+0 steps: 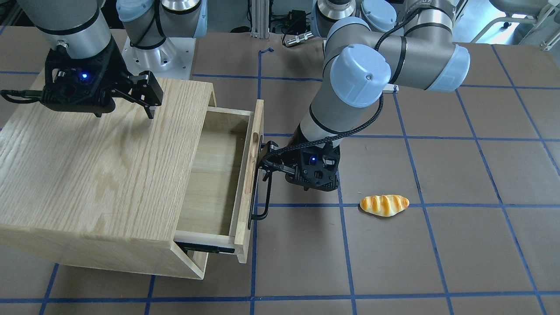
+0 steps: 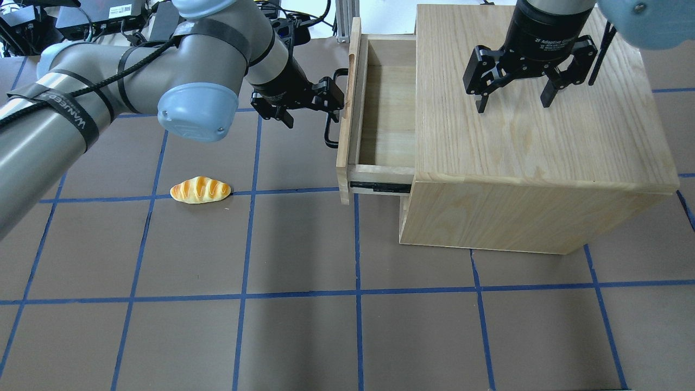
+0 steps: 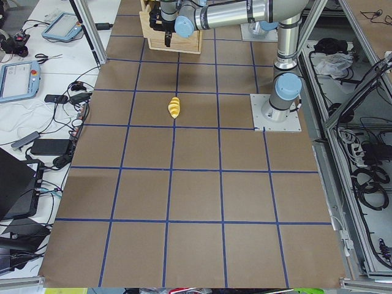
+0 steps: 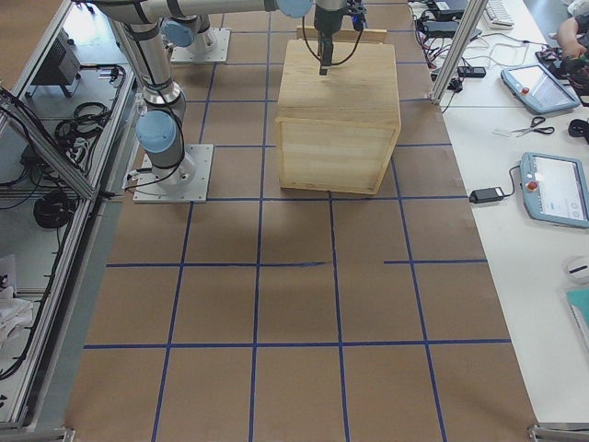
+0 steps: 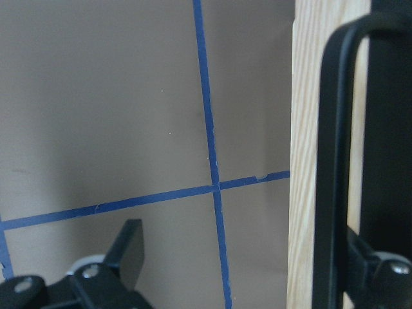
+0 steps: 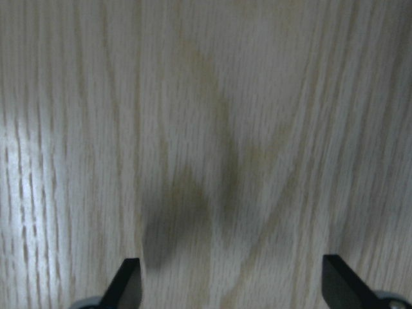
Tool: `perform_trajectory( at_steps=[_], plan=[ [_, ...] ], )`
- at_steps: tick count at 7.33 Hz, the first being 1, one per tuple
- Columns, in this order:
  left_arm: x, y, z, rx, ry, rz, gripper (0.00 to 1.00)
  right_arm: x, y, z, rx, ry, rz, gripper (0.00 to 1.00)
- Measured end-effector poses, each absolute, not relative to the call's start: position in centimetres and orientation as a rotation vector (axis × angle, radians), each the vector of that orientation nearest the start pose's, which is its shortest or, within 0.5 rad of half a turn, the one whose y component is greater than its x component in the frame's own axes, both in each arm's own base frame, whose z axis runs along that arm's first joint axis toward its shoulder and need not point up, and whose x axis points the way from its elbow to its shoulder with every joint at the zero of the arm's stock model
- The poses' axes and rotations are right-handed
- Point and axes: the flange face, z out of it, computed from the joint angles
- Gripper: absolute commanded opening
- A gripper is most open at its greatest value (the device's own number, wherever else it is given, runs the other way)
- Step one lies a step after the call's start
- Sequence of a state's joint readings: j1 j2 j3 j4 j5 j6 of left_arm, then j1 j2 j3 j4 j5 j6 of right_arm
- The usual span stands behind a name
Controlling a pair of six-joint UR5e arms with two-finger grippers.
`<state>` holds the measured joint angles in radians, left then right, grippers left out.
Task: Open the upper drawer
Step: 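Pull the upper drawer out toward the croissant with the left gripper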
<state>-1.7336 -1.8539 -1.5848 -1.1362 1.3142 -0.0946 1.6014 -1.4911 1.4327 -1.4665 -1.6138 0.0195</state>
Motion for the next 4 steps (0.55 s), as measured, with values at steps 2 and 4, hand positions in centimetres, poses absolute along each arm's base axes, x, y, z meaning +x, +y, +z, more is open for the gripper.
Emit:
perform_trajectory(
  at_steps=[2, 4],
  plan=[
    [-23.6, -57.6, 37.6, 0.117, 3.402, -0.165, 1.0, 14.5, -51.6, 50.5, -0.02, 3.185, 0.072, 1.0],
    [-21.9, -58.0, 37.6, 0.092, 3.397, -0.141, 1.0, 14.5, -51.6, 50.5, -0.019, 3.185, 0.072, 1.0]
  ],
)
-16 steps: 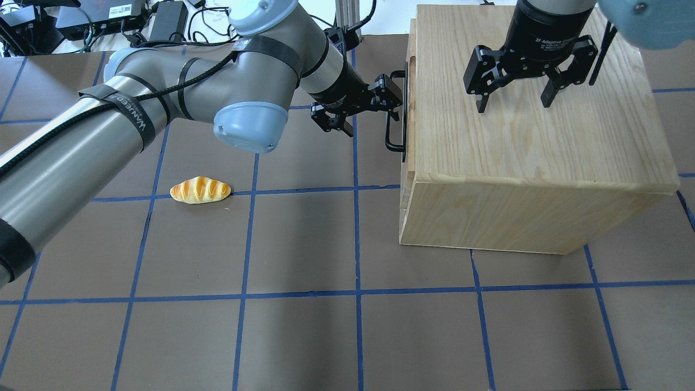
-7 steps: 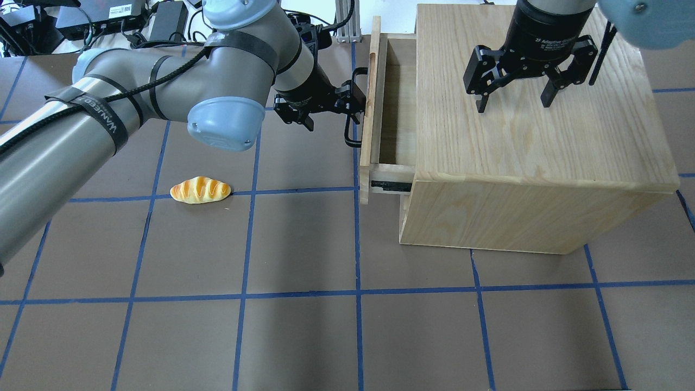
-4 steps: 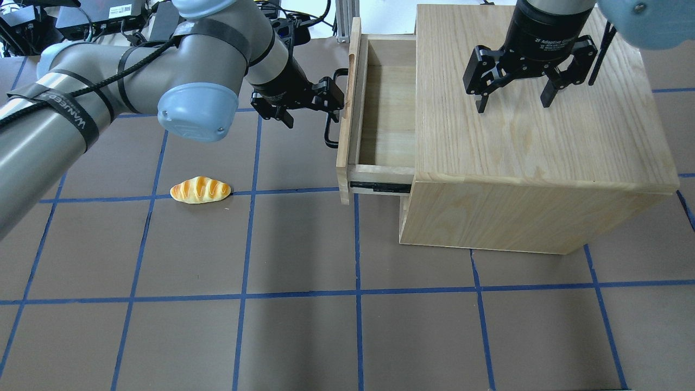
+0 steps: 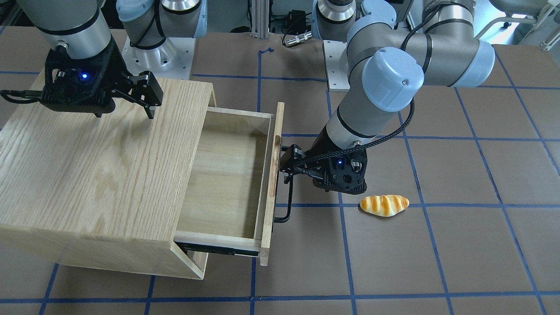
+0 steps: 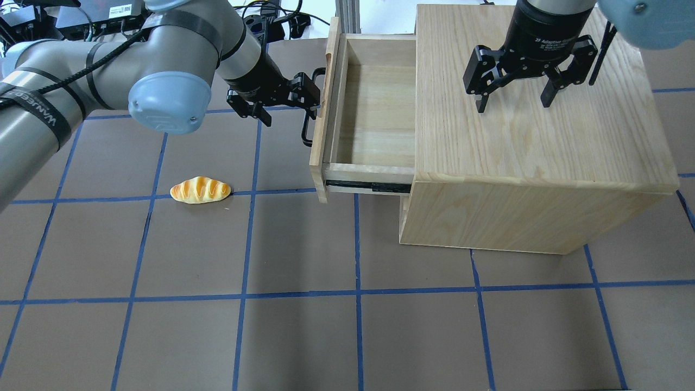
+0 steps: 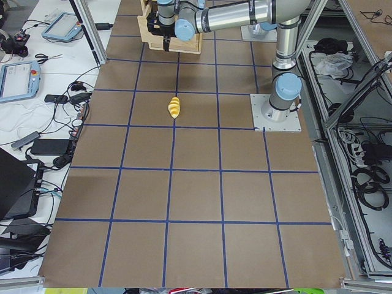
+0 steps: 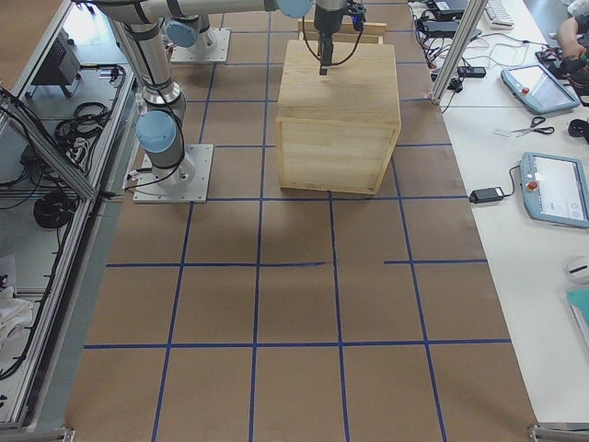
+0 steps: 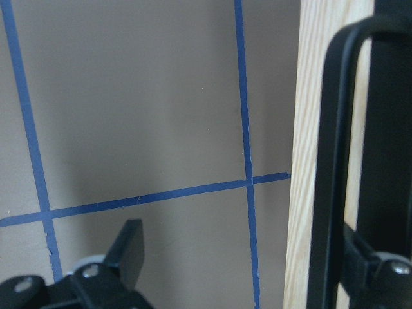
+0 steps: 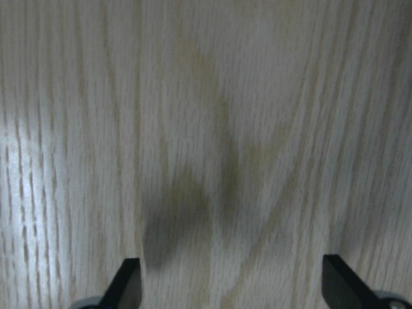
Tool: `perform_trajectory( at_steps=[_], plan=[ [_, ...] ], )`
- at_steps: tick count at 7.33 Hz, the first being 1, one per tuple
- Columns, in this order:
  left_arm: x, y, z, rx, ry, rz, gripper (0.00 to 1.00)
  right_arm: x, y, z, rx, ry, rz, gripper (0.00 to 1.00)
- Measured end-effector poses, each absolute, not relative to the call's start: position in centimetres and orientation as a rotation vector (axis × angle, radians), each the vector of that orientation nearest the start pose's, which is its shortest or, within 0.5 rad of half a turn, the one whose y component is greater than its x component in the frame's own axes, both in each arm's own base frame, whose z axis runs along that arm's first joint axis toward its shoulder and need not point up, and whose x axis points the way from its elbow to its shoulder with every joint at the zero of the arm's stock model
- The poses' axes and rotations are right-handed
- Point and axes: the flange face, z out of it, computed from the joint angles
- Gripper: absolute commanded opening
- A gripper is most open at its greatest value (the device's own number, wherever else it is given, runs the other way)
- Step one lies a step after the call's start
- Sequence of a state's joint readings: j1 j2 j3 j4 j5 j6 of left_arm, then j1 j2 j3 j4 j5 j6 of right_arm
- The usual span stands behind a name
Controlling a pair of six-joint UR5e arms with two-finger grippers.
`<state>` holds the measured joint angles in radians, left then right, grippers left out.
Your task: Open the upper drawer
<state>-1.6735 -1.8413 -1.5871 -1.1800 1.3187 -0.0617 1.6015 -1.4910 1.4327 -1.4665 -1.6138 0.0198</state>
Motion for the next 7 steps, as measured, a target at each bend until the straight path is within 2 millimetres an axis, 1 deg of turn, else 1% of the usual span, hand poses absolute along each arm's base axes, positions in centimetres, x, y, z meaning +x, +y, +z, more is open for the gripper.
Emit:
perform_trajectory(
  at_steps=[2, 5, 6, 7],
  plan=[
    [-20.3, -58.3, 37.7, 0.082, 3.394, -0.133, 1.0, 14.5, -51.6, 50.5, -0.017, 3.185, 0.072, 1.0],
    [-18.7, -58.4, 37.9, 0.06, 3.392, -0.108, 1.0, 14.5, -51.6, 50.5, -0.019, 3.185, 0.072, 1.0],
    [-18.4, -58.0, 38.8, 0.055, 3.391, -0.098, 1.0, 14.5, -51.6, 50.5, -0.02, 3.185, 0.072, 1.0],
    [-18.2, -57.1, 40.8, 0.05, 3.388, -0.078, 1.0, 14.5, -51.6, 50.5, -0.02, 3.185, 0.072, 1.0]
  ],
)
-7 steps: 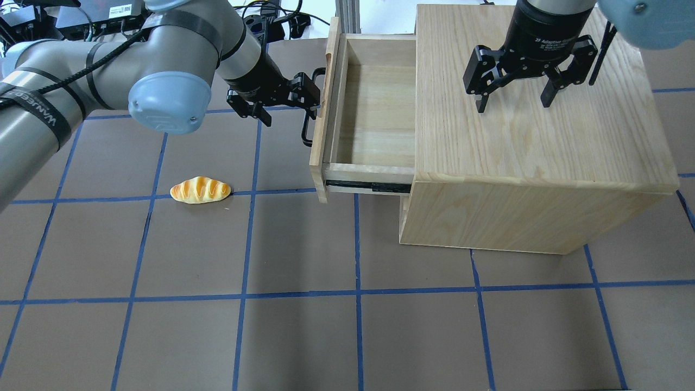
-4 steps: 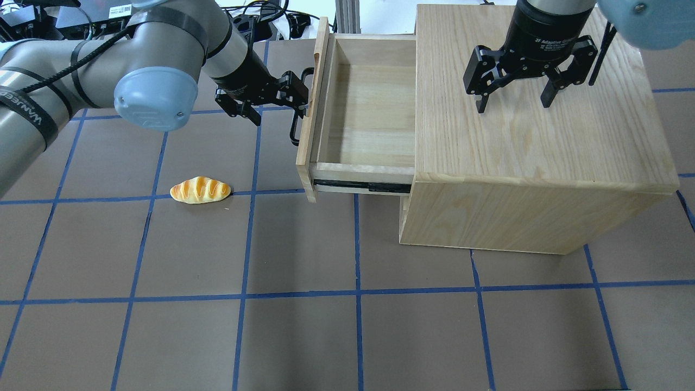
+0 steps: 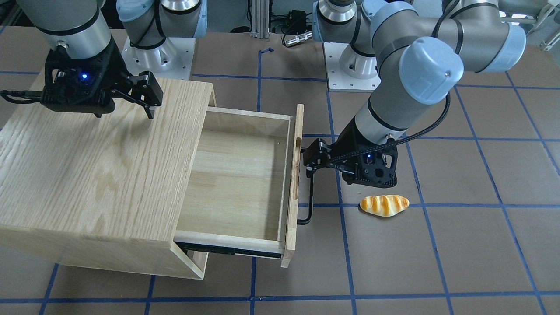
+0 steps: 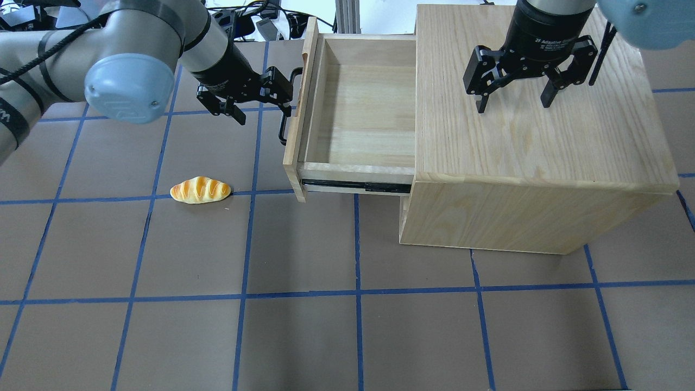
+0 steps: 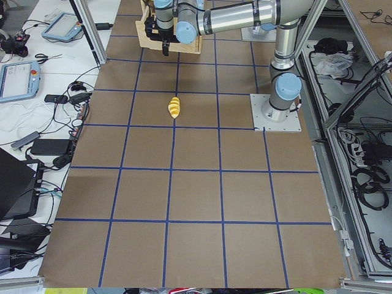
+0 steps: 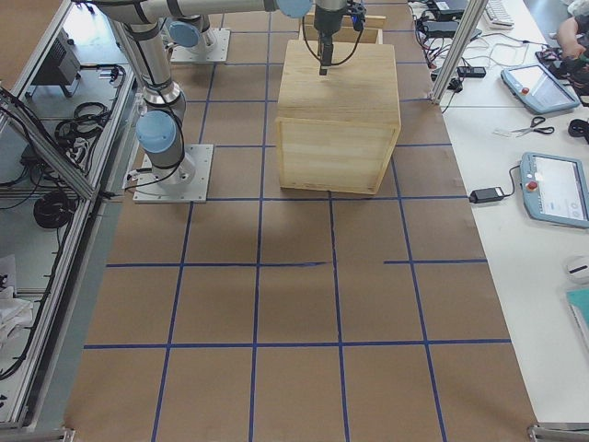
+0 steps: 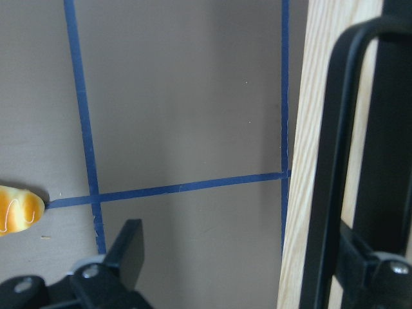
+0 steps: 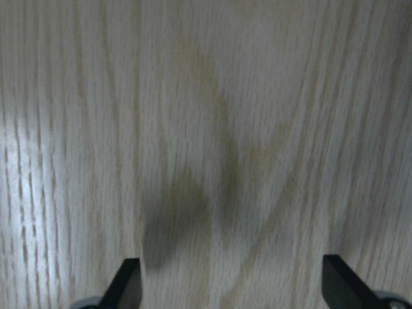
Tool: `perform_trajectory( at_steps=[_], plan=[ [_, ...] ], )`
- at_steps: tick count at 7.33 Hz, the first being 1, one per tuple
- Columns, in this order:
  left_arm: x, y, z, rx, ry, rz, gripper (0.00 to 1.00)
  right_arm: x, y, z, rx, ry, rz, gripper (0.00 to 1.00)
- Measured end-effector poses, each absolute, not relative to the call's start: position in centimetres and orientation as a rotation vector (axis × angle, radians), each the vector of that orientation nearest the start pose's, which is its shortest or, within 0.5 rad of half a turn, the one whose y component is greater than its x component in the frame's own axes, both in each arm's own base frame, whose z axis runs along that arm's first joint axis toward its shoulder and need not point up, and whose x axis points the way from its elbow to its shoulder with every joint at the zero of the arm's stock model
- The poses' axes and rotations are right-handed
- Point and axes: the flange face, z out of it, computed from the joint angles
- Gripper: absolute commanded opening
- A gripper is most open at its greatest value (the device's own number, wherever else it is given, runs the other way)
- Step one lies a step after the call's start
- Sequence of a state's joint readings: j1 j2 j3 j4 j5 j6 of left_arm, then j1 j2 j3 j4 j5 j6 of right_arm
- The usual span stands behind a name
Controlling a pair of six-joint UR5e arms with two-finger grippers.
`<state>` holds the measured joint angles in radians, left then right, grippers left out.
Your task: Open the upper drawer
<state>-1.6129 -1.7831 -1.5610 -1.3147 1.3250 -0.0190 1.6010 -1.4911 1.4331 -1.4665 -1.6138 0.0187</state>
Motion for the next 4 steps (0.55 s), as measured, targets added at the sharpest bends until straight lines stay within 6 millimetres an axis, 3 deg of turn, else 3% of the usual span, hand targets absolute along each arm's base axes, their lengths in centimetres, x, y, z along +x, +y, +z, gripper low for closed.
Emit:
perform_trajectory(
  at_steps=[2, 4],
  plan=[
    [-17.0, -54.1, 46.2, 0.045, 3.317, -0.047, 1.0, 14.5, -51.6, 50.5, -0.018, 3.185, 0.072, 1.0],
    [-13.8, -51.4, 50.1, 0.028, 3.211, -0.049, 1.0, 14.5, -51.6, 50.5, -0.019, 3.185, 0.072, 1.0]
  ],
)
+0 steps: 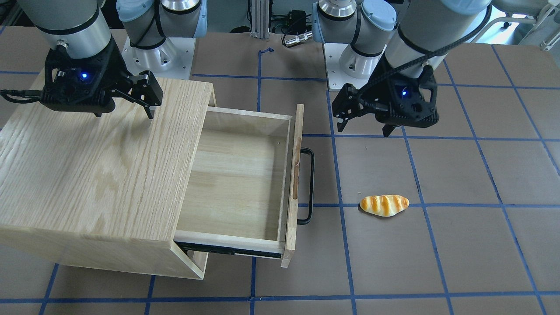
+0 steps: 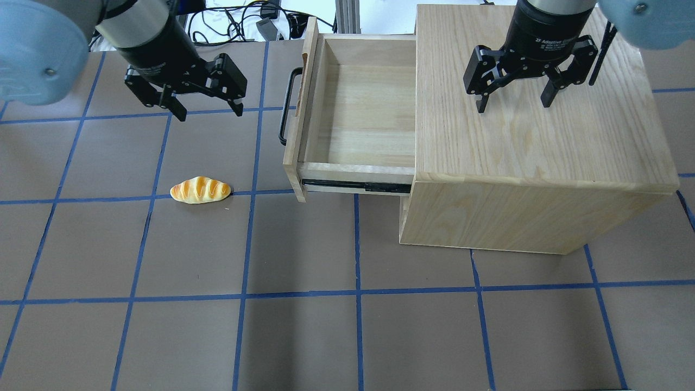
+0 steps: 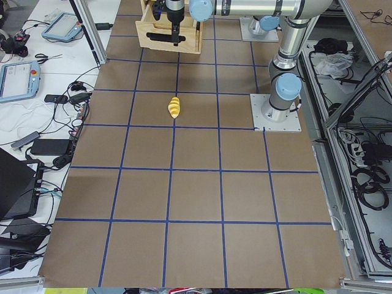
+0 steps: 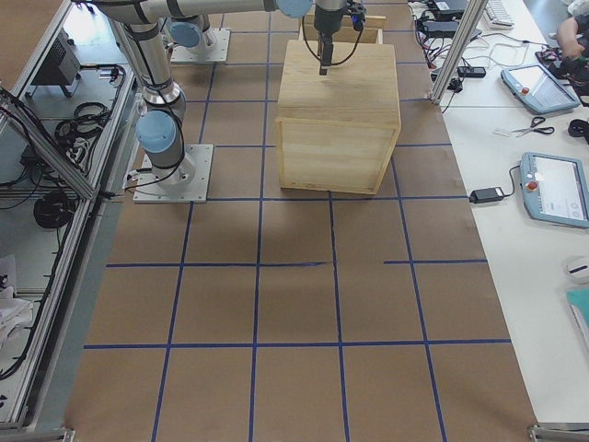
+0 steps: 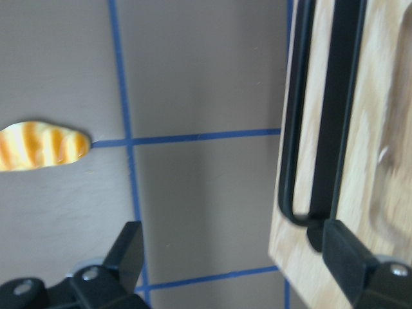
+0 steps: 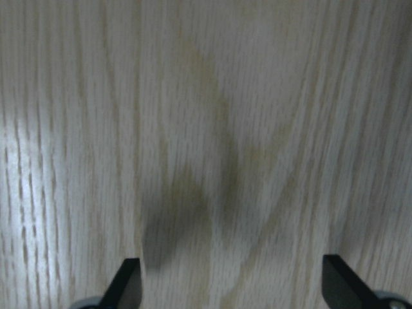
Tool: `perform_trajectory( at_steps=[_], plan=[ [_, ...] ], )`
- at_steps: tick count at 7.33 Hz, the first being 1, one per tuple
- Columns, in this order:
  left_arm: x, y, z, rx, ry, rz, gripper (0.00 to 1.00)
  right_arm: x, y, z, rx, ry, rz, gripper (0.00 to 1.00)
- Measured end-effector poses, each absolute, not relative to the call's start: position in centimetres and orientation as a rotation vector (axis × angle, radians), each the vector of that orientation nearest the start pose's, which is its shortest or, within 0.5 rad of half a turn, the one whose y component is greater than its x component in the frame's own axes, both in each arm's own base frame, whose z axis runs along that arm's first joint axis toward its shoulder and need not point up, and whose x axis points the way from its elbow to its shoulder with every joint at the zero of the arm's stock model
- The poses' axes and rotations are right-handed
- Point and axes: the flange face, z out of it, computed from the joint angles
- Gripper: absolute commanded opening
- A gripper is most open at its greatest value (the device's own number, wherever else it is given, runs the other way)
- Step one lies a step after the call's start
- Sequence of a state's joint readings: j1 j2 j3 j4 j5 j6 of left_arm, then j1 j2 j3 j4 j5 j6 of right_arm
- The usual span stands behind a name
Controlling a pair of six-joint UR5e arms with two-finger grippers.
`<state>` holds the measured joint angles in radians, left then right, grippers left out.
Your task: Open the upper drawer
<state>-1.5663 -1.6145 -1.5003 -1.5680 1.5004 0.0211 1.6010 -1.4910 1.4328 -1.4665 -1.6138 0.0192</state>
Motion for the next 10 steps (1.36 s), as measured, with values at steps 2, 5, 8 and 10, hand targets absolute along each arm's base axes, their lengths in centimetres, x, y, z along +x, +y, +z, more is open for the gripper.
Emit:
perform_trajectory(
  at_steps=[2, 5, 8, 10],
  plan=[
    [-11.2, -49.4, 52.2, 0.018, 3.147, -0.048, 1.0, 14.5, -51.6, 50.5, -0.019, 3.185, 0.072, 1.0],
    [-10.5, -48.9, 52.4, 0.021, 3.123, -0.044, 1.0, 14.5, -51.6, 50.5, -0.019, 3.185, 0.072, 1.0],
    [-10.5, -48.8, 52.7, 0.021, 3.118, -0.062, 1.0, 14.5, -51.6, 50.5, -0.019, 3.185, 0.072, 1.0],
    [-10.5, -48.9, 52.4, 0.023, 3.118, -0.053, 1.0, 14.5, -51.6, 50.5, -0.02, 3.185, 0.072, 1.0]
  ],
)
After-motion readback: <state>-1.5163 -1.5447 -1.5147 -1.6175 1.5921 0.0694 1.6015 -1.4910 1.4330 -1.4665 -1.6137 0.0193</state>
